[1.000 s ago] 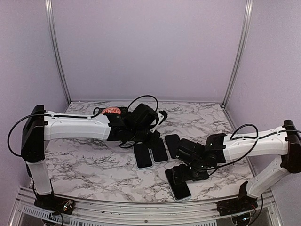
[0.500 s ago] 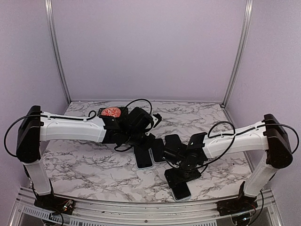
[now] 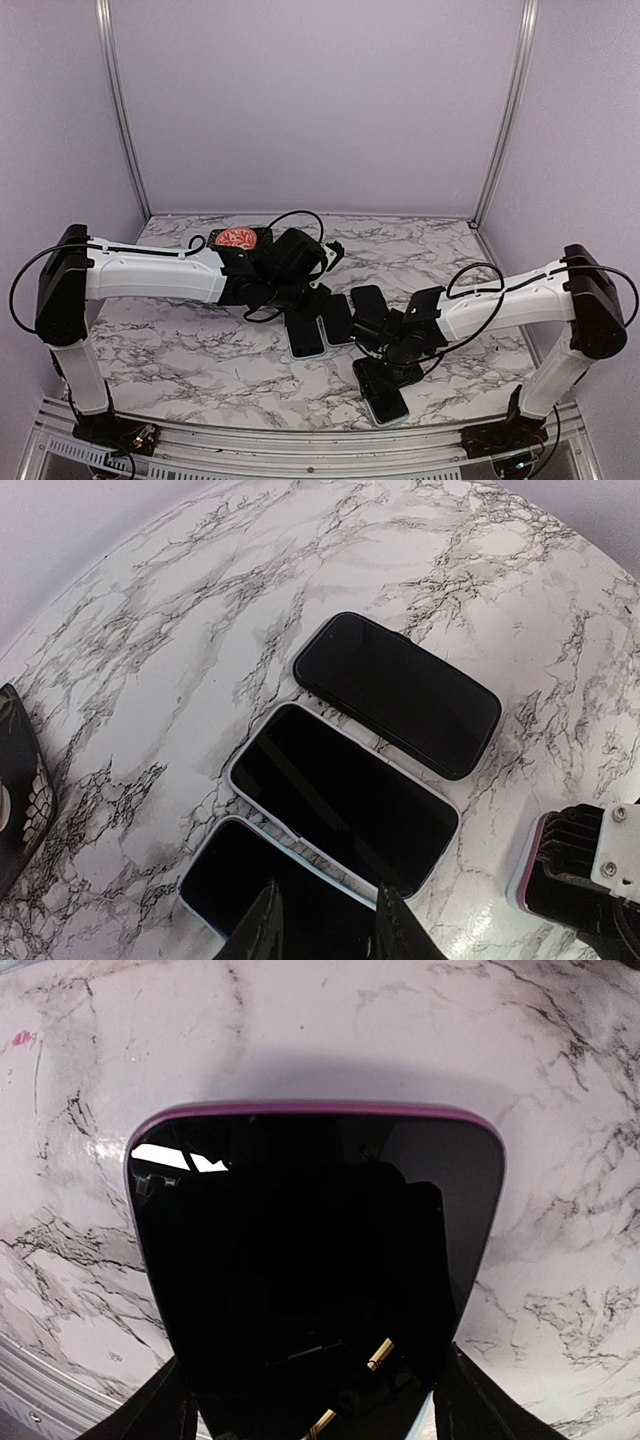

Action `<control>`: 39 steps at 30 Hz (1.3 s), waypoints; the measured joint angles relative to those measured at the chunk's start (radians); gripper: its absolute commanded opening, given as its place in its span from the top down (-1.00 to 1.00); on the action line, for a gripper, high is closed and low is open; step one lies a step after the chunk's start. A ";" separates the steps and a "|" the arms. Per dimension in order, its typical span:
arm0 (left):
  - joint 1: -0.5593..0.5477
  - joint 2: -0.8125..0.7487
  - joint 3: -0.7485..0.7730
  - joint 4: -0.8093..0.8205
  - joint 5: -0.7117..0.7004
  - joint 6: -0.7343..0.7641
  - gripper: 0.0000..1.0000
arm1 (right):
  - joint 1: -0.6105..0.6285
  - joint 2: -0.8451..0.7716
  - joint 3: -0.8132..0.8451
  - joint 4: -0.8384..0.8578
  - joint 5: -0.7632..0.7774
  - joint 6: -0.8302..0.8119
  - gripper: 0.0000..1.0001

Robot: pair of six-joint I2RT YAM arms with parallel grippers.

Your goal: Put the phone into the phone case

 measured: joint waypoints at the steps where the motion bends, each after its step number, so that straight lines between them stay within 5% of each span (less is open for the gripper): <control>1: 0.000 0.000 0.000 0.000 0.000 0.000 0.33 | 0.000 -0.007 -0.008 0.010 0.003 0.004 0.08; 2: 0.000 0.000 0.000 0.000 0.000 0.000 0.33 | -0.001 -0.011 -0.014 0.018 0.006 0.007 0.00; 5: 0.000 0.000 0.000 0.001 -0.001 0.000 0.33 | -0.003 -0.005 -0.011 0.018 0.011 0.011 -0.67; 8: 0.000 0.000 0.000 0.002 -0.001 0.000 0.33 | -0.007 0.032 0.014 0.005 0.026 0.007 -0.96; 17: 0.000 0.000 -0.007 0.006 -0.009 0.001 0.33 | -0.032 0.047 0.090 -0.092 0.058 -0.021 -0.97; 19: 0.000 0.000 -0.007 0.006 -0.009 0.001 0.33 | -0.026 0.032 0.126 -0.137 0.058 -0.026 -0.83; 23: 0.000 0.000 -0.008 0.006 -0.009 0.003 0.33 | 0.011 0.010 0.193 -0.207 0.059 -0.022 -0.11; 27: 0.000 0.000 -0.009 0.006 -0.009 0.004 0.33 | 0.063 0.019 0.200 -0.220 0.042 0.005 0.33; 39: 0.000 0.000 -0.011 0.006 -0.009 0.005 0.33 | 0.079 0.024 0.088 -0.084 -0.072 0.074 0.67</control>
